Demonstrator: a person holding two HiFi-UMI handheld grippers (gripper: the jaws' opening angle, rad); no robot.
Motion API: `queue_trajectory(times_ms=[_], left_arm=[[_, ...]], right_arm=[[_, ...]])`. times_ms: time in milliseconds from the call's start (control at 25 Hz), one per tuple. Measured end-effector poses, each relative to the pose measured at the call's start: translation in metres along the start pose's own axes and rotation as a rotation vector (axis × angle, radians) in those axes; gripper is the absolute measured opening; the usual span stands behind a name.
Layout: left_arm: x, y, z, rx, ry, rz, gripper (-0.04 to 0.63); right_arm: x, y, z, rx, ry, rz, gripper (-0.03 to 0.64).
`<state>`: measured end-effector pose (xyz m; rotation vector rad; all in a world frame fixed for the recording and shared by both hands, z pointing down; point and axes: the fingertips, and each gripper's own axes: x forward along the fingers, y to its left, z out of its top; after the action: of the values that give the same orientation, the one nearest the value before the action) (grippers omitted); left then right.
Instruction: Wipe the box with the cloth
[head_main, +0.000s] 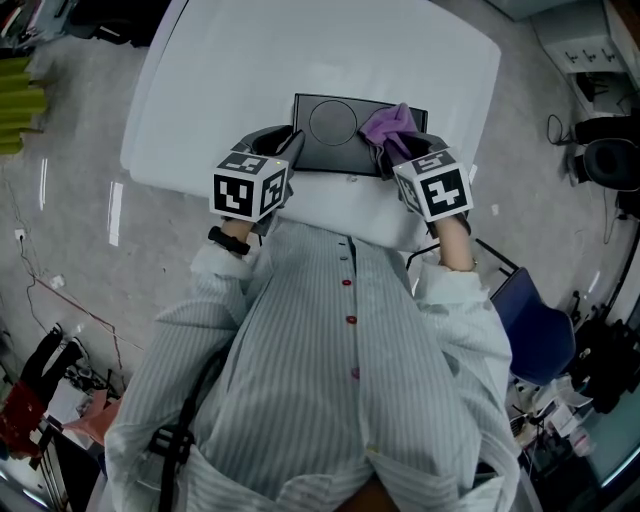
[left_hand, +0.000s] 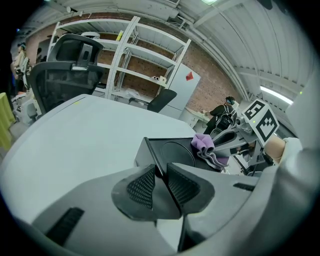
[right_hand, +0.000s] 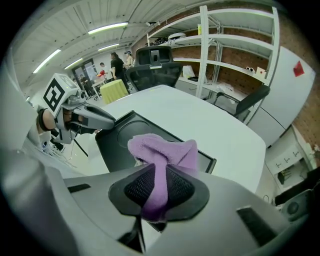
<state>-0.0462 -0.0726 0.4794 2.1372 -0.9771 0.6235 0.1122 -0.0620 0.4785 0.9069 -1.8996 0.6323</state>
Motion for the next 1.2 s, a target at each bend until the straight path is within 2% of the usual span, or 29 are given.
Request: queue_trajectory(times_ms=[320,600,760,1040,1200], left_arm=[[0.002,-0.003,0.000,0.003,-0.002,0.009,0.069],[0.002,0.002,0.001,-0.011,-0.009,0.015,0.069],[0.003,-0.002,0.001,-0.024,-0.014,0.005,0.069],[0.002,-0.004,0.002,-0.052,-0.024,-0.010,0.069],[0.001,-0.004,0.003,-0.055,-0.028,-0.008,0.069]], right_arm=[[-0.015,-0.022,-0.018,0.017,0.008,-0.056,0.064],[-0.015,-0.020,-0.015,0.007,0.006,-0.069,0.064],[-0.025,-0.004,-0.006,0.015,-0.033,-0.008,0.064],[-0.039,0.060,0.050,-0.031,-0.181,0.164,0.064],[-0.026,0.097,0.064,-0.093,-0.176,0.240,0.064]])
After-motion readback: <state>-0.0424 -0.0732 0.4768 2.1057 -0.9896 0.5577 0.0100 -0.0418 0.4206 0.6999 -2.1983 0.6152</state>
